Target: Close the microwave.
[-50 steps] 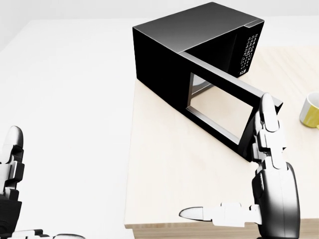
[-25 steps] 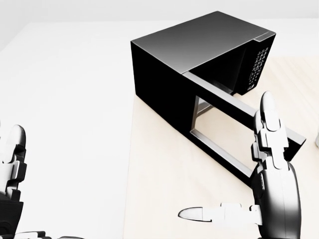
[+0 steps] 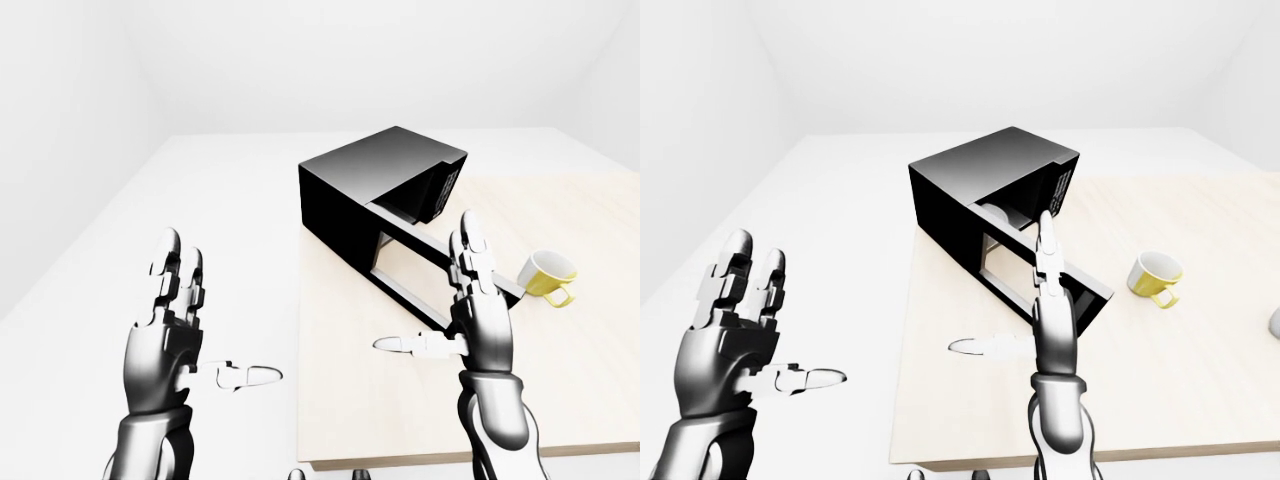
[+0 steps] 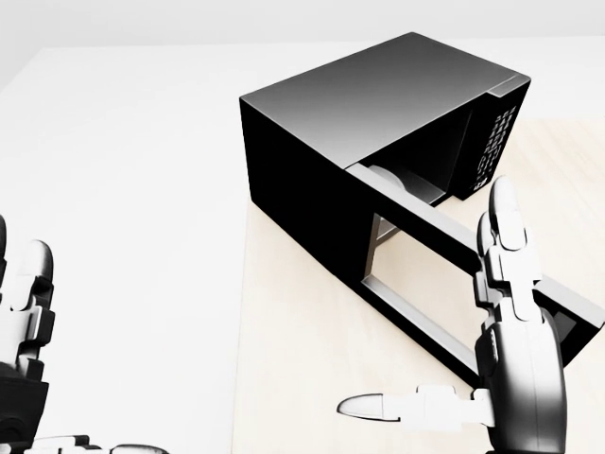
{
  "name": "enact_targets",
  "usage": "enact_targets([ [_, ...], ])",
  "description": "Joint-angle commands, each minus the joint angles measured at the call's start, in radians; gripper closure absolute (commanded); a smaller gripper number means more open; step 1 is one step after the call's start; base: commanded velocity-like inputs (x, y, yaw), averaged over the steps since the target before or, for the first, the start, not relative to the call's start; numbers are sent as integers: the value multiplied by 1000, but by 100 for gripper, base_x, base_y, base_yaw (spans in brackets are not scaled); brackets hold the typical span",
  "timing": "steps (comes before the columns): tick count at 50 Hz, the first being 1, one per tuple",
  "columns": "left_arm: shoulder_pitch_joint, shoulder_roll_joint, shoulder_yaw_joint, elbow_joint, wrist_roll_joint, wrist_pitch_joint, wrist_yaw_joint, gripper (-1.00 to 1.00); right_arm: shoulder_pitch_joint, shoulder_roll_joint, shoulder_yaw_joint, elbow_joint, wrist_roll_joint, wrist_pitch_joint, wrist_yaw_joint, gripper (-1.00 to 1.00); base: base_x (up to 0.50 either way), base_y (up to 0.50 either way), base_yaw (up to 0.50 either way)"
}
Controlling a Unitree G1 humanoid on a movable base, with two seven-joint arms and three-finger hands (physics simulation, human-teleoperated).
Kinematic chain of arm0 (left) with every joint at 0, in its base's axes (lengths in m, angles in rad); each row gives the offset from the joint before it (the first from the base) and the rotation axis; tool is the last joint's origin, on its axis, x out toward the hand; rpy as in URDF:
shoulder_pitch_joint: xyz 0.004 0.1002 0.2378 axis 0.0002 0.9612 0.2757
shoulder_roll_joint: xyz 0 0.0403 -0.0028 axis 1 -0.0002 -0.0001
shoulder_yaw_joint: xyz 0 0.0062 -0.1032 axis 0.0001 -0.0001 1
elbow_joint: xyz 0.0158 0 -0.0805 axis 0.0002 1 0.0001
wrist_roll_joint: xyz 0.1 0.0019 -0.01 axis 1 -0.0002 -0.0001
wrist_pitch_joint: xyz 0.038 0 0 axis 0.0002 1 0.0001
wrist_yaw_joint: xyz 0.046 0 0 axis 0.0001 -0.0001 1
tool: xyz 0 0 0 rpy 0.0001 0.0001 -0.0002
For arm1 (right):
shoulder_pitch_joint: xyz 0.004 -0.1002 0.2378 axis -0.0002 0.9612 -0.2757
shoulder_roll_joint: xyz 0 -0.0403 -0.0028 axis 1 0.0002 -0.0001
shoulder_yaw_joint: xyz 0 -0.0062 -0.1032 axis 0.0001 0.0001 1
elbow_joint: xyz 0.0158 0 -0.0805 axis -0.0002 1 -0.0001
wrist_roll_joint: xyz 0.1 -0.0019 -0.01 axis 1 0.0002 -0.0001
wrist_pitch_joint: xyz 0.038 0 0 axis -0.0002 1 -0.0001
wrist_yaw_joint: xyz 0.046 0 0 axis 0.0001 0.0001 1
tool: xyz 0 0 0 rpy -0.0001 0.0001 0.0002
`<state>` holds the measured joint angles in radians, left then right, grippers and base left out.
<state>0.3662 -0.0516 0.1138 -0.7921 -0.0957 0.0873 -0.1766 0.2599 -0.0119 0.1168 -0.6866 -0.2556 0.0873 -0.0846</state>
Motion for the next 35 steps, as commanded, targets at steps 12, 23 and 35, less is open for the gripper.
enact_targets([
  [12, -8, 1, 5, 12, -16, 0, 7, -100, 5, -4, 24, 31, -17, 0, 0, -100, 0, 0, 0],
  [23, -6, 0, 7, 10, -17, 0, 8, -100, -25, -8, 64, 172, -19, 0, -10, -100, 0, 0, 0],
  [35, -7, 1, 4, 10, -14, 0, 12, -100, -63, 0, 62, 303, -20, 0, -19, -100, 0, 0, 0],
])
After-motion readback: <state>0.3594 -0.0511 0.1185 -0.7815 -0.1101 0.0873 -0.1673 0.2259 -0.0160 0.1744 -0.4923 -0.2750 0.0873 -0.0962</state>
